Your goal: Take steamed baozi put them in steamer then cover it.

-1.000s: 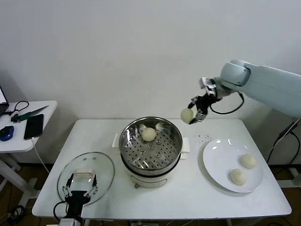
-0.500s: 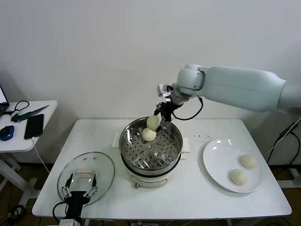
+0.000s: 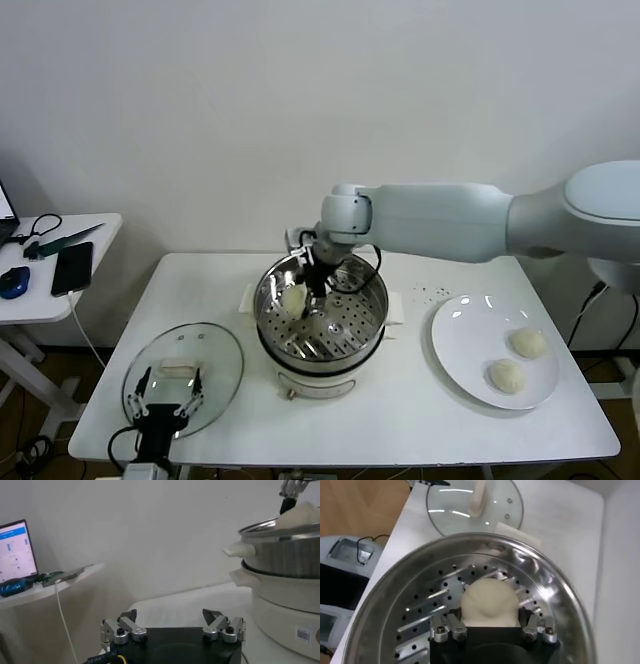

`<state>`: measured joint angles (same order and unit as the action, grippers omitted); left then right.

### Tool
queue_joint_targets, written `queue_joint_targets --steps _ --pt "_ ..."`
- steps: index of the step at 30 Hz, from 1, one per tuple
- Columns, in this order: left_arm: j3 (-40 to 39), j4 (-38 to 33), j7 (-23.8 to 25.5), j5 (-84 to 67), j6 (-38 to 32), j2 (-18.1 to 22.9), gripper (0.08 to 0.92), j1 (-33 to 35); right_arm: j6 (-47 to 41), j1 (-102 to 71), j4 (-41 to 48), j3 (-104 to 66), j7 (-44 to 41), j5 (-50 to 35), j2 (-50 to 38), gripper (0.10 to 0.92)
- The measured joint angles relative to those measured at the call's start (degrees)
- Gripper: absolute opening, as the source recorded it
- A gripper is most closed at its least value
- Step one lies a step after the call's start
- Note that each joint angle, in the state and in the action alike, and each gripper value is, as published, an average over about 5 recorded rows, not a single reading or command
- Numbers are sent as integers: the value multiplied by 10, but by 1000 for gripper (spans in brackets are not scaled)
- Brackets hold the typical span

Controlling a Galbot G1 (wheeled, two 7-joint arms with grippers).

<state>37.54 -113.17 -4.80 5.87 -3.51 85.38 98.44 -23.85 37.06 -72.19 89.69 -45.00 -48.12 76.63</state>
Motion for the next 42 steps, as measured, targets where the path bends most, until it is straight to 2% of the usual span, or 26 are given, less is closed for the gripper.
queue_joint_targets --steps 6,14,23,33,42 --pt "1 3 0 -2 0 -3 823 1 -3 -17 13 0 1 4 12 721" --pt "0 5 0 -3 1 -5 823 -2 -5 -20 15 -4 -4 6 12 819" --pt "0 8 0 -3 1 -6 823 -2 9 14 -6 -4 -30 17 -23 823" --pt "-1 3 1 -7 3 -8 823 0 42 90 -81 3 -78 52 -153 823" --pt "0 1 2 -5 5 -6 823 -1 71 100 -147 1 -119 142 -319 823"
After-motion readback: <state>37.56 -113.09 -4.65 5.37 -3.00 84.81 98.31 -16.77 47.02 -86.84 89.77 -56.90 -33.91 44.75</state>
